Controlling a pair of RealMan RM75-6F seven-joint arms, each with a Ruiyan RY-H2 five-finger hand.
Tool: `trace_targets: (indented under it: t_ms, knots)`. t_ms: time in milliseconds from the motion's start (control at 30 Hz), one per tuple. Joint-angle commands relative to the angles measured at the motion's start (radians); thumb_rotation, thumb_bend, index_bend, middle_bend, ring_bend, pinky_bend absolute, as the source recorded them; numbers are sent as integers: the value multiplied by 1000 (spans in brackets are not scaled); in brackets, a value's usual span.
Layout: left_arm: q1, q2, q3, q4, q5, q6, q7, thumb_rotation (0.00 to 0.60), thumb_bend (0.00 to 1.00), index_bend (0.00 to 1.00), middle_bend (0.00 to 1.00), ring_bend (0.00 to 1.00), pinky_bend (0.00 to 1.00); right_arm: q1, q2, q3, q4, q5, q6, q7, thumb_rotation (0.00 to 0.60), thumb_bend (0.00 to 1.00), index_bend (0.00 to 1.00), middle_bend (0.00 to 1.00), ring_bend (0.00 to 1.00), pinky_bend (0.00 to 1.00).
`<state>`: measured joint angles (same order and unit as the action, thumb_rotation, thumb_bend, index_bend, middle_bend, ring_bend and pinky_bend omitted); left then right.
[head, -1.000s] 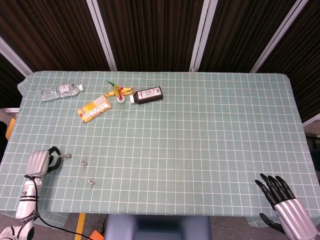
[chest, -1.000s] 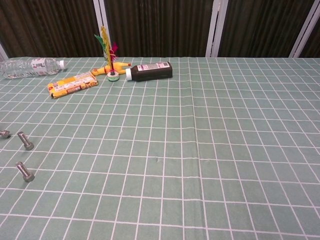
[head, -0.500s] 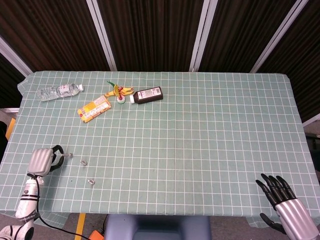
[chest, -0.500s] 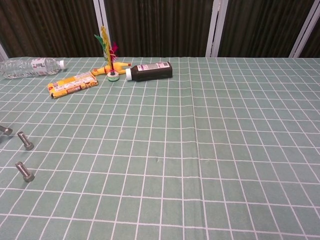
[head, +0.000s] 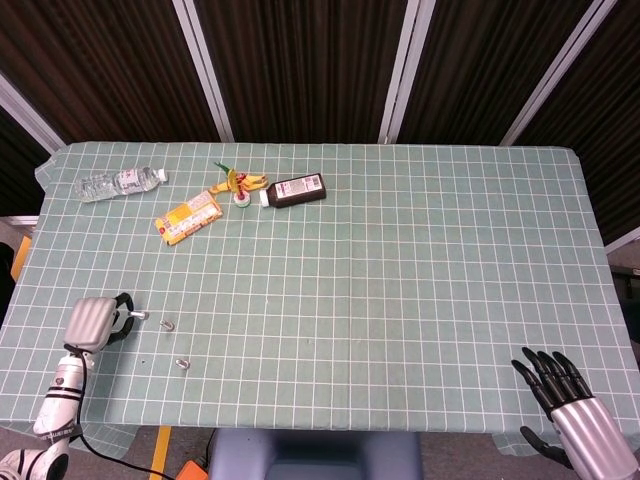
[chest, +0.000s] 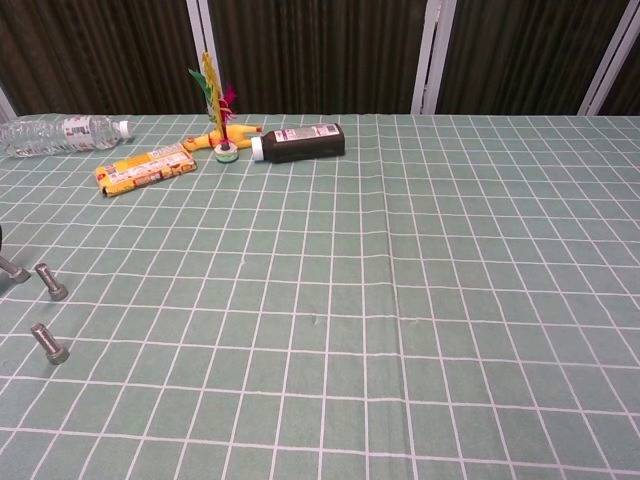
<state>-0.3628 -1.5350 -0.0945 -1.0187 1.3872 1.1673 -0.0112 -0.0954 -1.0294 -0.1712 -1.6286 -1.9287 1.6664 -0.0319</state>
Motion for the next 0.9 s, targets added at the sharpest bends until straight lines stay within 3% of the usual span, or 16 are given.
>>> trace_targets:
  t_ms: [33, 900]
  knots:
    - [-2, 1, -2, -7, -3, 1, 4, 600, 418, 517, 1000, 1000, 1000, 0, 0, 0, 0, -1, 1, 1, 600, 309, 0, 0, 0, 0]
    - [-24, -2, 5, -25, -5, -12, 45, 600, 415, 497, 1000, 1000, 1000, -1, 7, 3, -3, 5, 5, 11, 600, 309, 0, 0, 0, 0]
